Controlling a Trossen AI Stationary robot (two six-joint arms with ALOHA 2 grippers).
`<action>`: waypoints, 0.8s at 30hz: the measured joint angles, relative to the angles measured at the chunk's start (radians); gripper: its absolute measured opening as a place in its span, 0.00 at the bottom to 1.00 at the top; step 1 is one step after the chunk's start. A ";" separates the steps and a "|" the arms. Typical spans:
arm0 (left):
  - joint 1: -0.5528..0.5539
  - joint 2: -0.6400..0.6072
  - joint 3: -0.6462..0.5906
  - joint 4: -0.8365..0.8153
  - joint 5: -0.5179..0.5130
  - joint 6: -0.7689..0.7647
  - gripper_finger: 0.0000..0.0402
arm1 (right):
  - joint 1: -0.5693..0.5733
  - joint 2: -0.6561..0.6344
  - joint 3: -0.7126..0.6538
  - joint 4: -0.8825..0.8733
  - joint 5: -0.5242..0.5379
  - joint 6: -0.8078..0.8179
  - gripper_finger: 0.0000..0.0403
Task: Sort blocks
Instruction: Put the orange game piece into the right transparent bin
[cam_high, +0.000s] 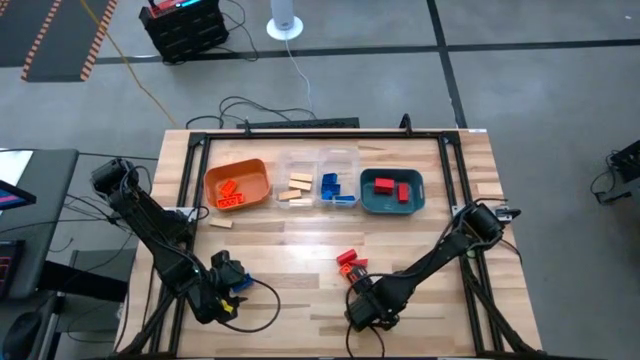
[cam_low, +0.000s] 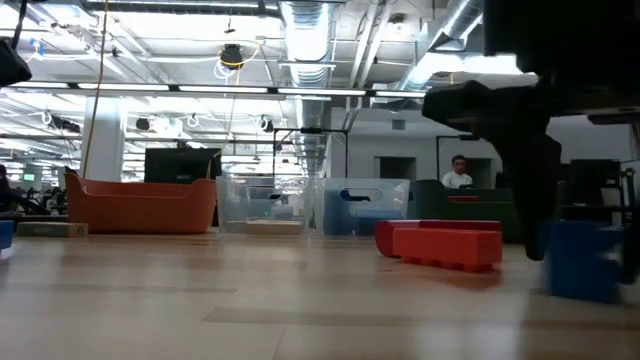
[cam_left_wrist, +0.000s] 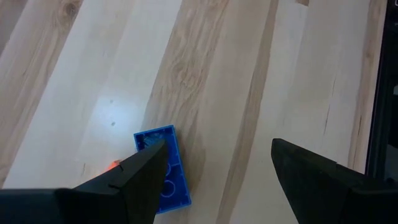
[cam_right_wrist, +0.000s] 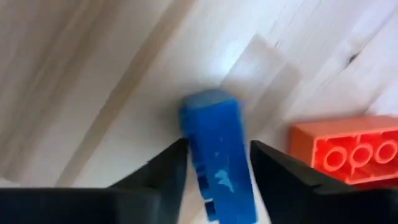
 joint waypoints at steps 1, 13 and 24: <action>0.000 0.000 0.000 0.000 0.001 0.000 0.70 | 0.000 0.000 0.005 0.001 0.000 0.000 0.48; 0.000 0.000 0.000 -0.004 -0.019 0.015 0.70 | -0.073 -0.013 0.092 -0.151 0.016 0.093 0.29; 0.000 0.000 0.000 -0.005 -0.123 0.083 0.70 | -0.390 -0.181 0.191 -0.200 0.258 0.117 0.33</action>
